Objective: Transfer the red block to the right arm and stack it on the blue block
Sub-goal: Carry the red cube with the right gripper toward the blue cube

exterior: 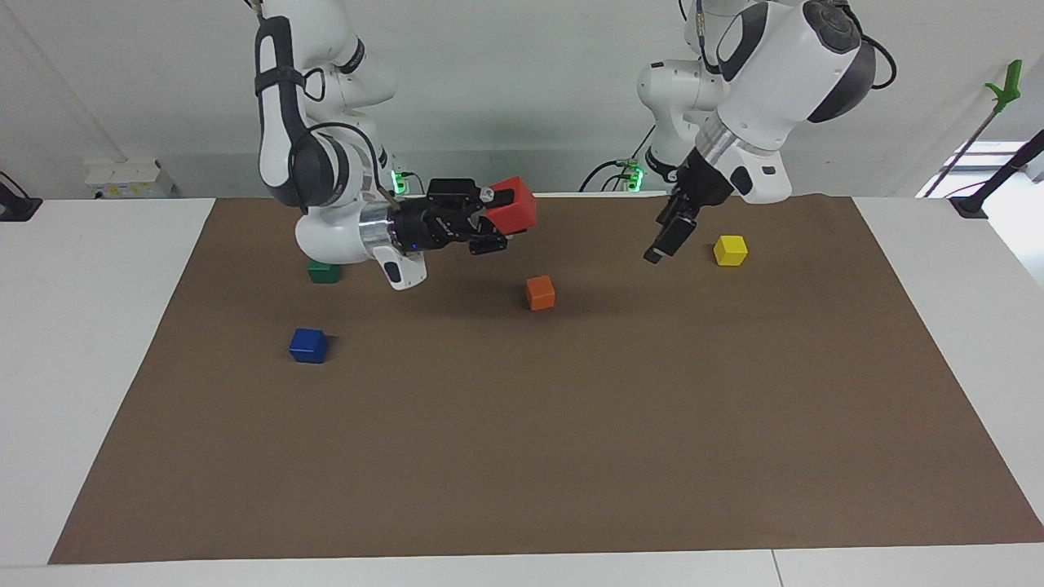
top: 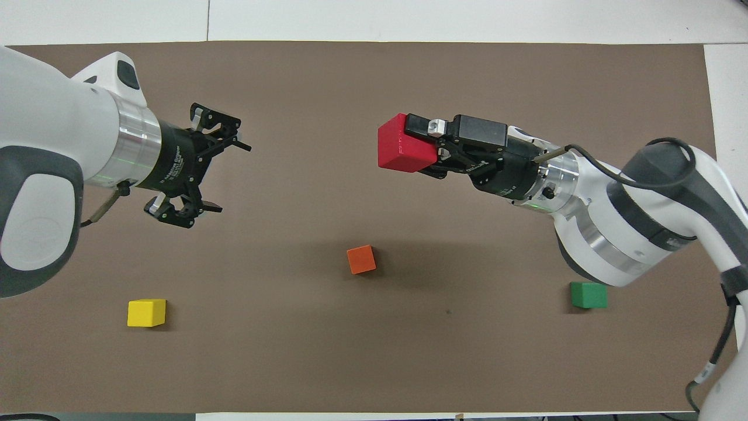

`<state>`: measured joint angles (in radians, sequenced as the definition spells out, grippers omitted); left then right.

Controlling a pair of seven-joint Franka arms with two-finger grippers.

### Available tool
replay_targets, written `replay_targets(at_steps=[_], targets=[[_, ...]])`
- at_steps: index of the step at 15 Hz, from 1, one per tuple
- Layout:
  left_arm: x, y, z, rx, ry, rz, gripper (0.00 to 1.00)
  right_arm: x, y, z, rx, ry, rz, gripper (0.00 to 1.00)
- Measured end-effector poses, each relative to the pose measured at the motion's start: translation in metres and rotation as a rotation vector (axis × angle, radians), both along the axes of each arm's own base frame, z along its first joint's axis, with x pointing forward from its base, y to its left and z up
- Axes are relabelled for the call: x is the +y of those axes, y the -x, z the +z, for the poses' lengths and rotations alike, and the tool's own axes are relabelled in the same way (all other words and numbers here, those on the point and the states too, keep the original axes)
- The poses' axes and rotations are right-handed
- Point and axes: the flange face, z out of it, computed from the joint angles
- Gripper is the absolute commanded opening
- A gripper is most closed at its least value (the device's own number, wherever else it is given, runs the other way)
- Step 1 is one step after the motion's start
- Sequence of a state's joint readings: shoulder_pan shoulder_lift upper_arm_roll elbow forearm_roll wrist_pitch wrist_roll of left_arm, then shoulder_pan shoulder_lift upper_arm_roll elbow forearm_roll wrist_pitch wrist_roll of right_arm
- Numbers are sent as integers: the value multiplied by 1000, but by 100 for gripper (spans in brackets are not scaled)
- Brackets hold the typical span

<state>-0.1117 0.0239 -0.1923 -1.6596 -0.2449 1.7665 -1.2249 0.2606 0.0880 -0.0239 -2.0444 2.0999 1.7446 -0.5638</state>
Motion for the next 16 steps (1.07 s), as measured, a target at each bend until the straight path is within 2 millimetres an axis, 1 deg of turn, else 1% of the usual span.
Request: replay_targets(at_steps=[2, 6, 8, 10, 12, 14, 16], targets=[[28, -6, -1, -54, -56, -131, 100, -13, 5, 13, 9, 61, 15, 0], [87, -19, -1, -132, -146, -398, 100, -42, 12, 18, 43, 233, 87, 0], [111, -22, -3, -150, -182, -514, 100, -60, 17, 26, 68, 330, 116, 0], [130, -24, -5, -157, -217, -610, 100, -77, 26, 40, 86, 437, 139, 0], [143, -25, -7, -156, -261, -713, 100, -90, 36, 57, 96, 554, 155, 0], [153, -24, -10, -152, -275, -798, 100, -98, 47, 72, 93, 682, 170, 0], [162, -21, -14, -137, -273, -876, 100, -103, 56, 81, 83, 777, 180, 0]])
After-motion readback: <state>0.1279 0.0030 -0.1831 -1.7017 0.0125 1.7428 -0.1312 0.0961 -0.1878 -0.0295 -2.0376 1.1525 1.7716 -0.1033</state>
